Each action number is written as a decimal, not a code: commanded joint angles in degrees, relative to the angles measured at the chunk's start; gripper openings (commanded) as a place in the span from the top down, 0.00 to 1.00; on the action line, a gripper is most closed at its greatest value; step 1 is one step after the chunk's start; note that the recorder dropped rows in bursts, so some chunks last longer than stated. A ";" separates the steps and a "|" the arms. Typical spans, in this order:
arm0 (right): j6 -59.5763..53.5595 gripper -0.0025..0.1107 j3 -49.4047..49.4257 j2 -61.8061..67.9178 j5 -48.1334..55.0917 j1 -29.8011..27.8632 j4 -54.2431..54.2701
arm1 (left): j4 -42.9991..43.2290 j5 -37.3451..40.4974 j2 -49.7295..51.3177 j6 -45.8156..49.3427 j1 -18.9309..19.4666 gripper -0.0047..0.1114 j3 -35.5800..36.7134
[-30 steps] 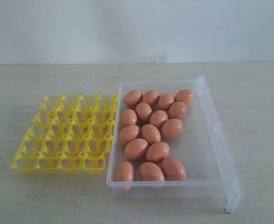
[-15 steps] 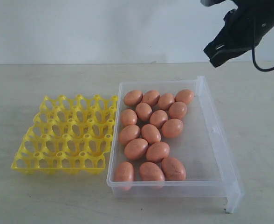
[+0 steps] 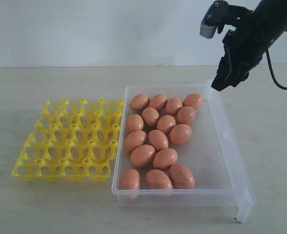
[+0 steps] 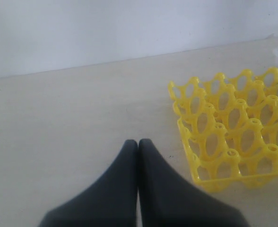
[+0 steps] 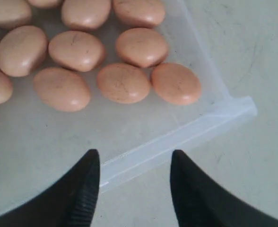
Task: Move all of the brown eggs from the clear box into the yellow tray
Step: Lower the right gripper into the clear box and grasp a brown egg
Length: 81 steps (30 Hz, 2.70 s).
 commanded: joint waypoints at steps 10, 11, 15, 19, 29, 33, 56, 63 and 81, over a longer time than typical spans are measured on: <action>-33.18 0.53 -0.16 8.64 -3.19 5.18 -0.70 | -0.15 -0.80 -0.10 -0.79 0.14 1.00 0.18; -34.98 0.53 -0.16 9.28 -4.74 6.10 -0.70 | -0.15 -0.80 -0.10 -0.79 0.14 1.00 0.18; -35.87 0.53 -0.16 12.40 -11.14 10.35 -0.70 | -0.15 -0.80 -0.10 -0.79 0.14 1.00 0.18; -35.75 0.53 -0.16 14.62 -10.50 10.99 -0.54 | -0.15 -0.80 -0.10 -0.79 0.14 1.00 0.18; -33.56 0.53 -0.16 7.64 -9.51 10.99 -0.45 | -0.15 -0.80 -0.10 -0.79 0.14 1.00 0.18; -22.11 0.53 -0.16 5.54 -2.04 10.99 3.18 | -0.15 -0.80 -0.10 -0.79 0.14 1.00 0.18; 19.38 0.53 8.98 5.98 -6.06 11.09 5.22 | -0.15 -0.80 -0.10 -0.79 0.14 1.00 0.18; 24.28 0.54 8.98 9.92 -4.85 11.09 4.69 | -0.15 -0.80 -0.10 -0.79 0.14 1.00 0.18; 24.61 0.62 9.03 14.66 -4.39 11.09 4.22 | -0.15 -0.80 -0.10 -0.79 0.14 1.00 0.18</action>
